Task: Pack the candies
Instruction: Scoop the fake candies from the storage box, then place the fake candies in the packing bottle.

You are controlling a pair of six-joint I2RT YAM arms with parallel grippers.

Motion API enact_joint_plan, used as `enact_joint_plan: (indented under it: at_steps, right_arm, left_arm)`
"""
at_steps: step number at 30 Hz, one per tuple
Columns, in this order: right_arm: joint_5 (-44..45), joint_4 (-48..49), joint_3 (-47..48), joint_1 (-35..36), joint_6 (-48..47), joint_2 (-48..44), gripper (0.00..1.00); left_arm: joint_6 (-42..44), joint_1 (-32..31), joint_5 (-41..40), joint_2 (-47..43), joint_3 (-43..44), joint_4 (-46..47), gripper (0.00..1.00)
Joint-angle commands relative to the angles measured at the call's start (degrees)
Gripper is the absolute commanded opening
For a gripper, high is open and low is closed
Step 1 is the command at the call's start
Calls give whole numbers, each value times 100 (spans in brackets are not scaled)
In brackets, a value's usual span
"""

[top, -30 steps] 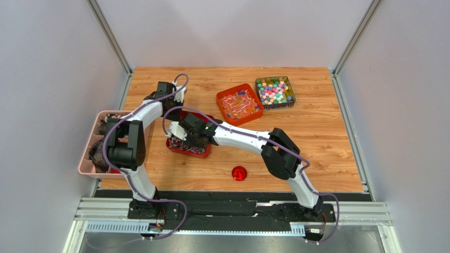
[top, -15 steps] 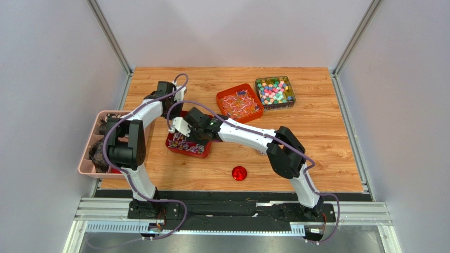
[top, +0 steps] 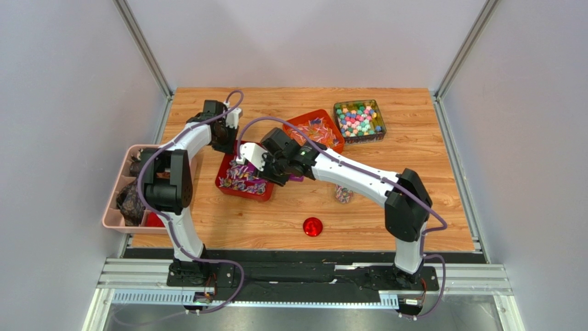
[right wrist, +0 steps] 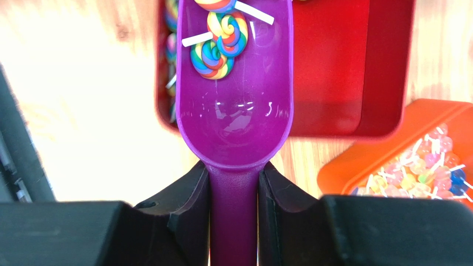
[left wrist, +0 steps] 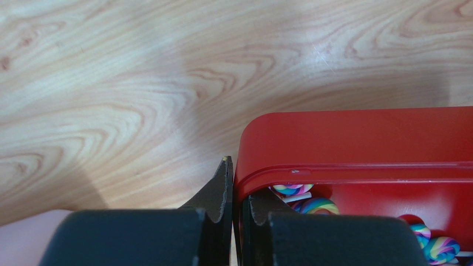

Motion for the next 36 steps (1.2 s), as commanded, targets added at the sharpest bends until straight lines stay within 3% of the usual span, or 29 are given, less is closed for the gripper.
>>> enact_joint_plan:
  at_steps: [1,18,29,36]
  right_arm:
    - [-338,-1,-127,-97,-154,-825,0]
    - [-119,-159,-1401,-1345,-452,-3637,0]
    - [-74,-1758,-2315,-2592,-1313,-4799,0]
    - [-14,-2594,-2483,-2892,-1621,-5133,0]
  left_arm:
    - [132,104,349,154,476,-344,0]
    - [510,218,366,163,494,-599,0]
    - [598,236,516,23,336,-687,0]
    - [598,236,621,-48,231,-687,0]
